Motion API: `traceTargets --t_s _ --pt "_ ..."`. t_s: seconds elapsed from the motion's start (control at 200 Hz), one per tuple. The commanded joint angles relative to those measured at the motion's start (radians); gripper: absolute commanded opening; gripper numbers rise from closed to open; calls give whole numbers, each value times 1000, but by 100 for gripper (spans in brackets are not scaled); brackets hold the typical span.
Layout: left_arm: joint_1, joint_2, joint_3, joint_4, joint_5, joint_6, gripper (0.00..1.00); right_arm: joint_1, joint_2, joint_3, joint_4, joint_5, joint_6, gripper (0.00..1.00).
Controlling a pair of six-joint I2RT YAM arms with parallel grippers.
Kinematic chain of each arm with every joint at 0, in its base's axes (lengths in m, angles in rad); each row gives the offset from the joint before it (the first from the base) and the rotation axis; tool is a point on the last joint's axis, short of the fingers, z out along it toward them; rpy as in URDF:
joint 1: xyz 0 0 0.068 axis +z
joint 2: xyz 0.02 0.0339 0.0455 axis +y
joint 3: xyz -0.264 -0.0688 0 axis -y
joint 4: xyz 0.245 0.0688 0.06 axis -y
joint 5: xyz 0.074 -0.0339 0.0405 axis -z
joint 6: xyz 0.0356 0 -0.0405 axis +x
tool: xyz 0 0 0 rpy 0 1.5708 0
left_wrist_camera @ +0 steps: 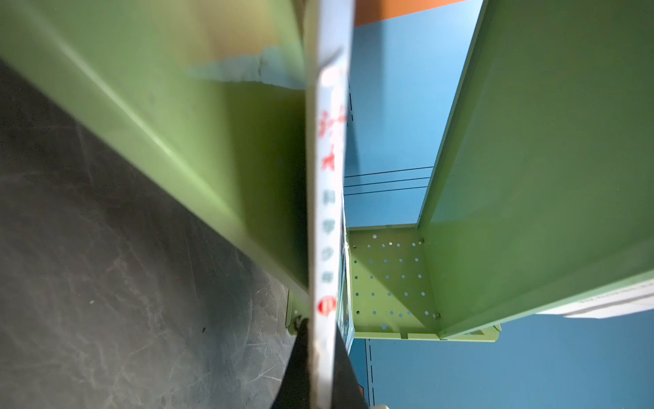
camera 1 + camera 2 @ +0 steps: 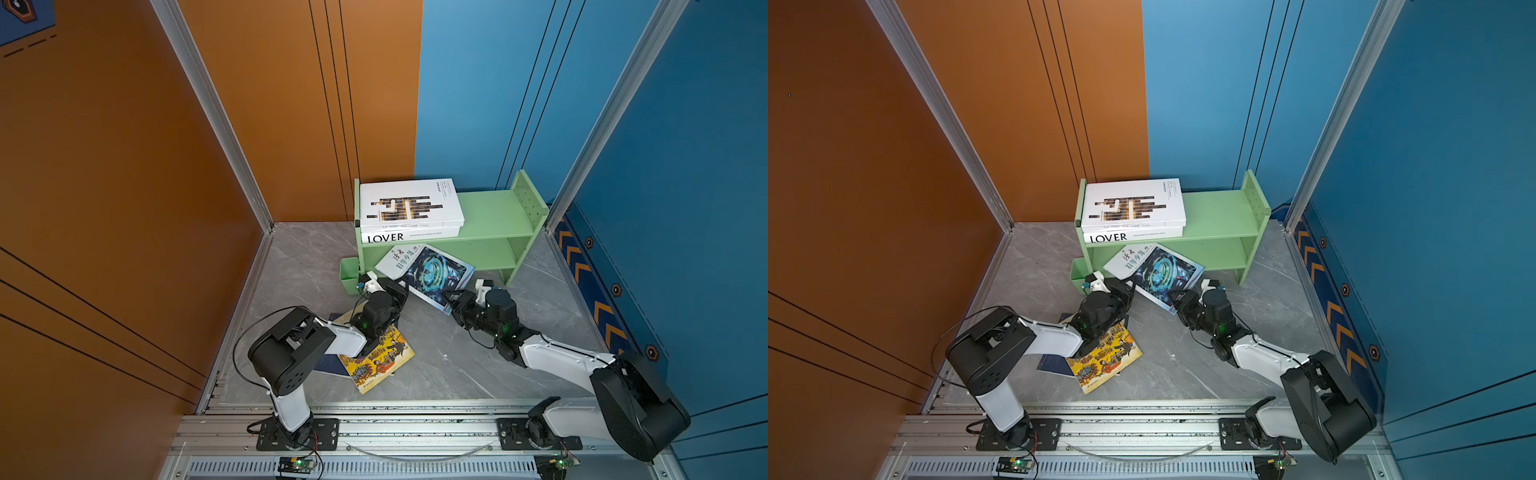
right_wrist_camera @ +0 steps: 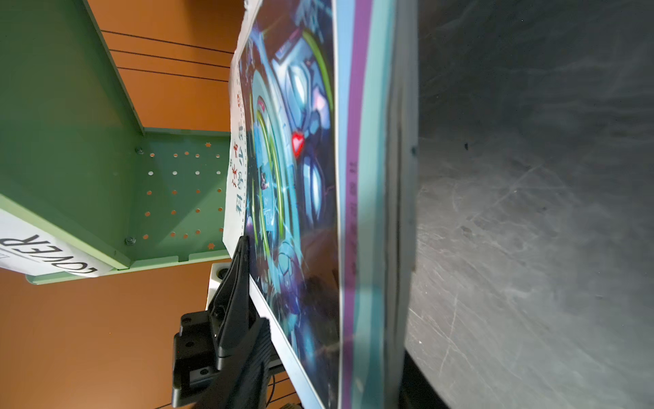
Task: Stacking books/files
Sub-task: Place the book at the bookshelf.
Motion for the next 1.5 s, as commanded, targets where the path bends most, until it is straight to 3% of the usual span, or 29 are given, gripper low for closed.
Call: traceTargets --t_s 0.0,0.25,0.391,0.511,0.576,0.706,0.851,0.911,1.051,1.152,1.317,1.477,1.492 --pt "-13 -41 16 3 -72 -5 0 26 22 26 83 1 40 46" --pt "-21 -59 20 -26 -111 -9 0 41 25 28 97 69 56 37" --pt "-24 -63 21 -32 -114 -10 0 40 30 34 114 90 63 27" --pt "-26 -73 26 -51 -101 -6 10 23 36 50 95 82 57 20" --pt "-25 -97 33 -106 -89 -1 19 1 35 62 72 66 45 20" --pt "-17 -195 72 -376 -42 16 59 -63 19 111 -30 9 -27 19" --pt "-19 -357 139 -770 -38 119 92 -129 45 288 -334 -145 -259 17" --pt "-12 -422 155 -912 -47 161 100 -145 57 324 -388 -169 -315 17" --pt "11 -576 129 -1098 -70 229 98 -180 93 355 -378 -206 -345 17" --pt "36 -669 81 -1129 -65 270 99 -189 137 380 -350 -234 -356 17" --pt "99 -758 -27 -1031 38 300 91 -189 210 410 -302 -255 -338 17" --pt "158 -757 -80 -899 126 319 87 -192 259 429 -271 -264 -327 17" --pt "165 -751 -81 -889 136 320 83 -193 262 429 -267 -264 -326 17"
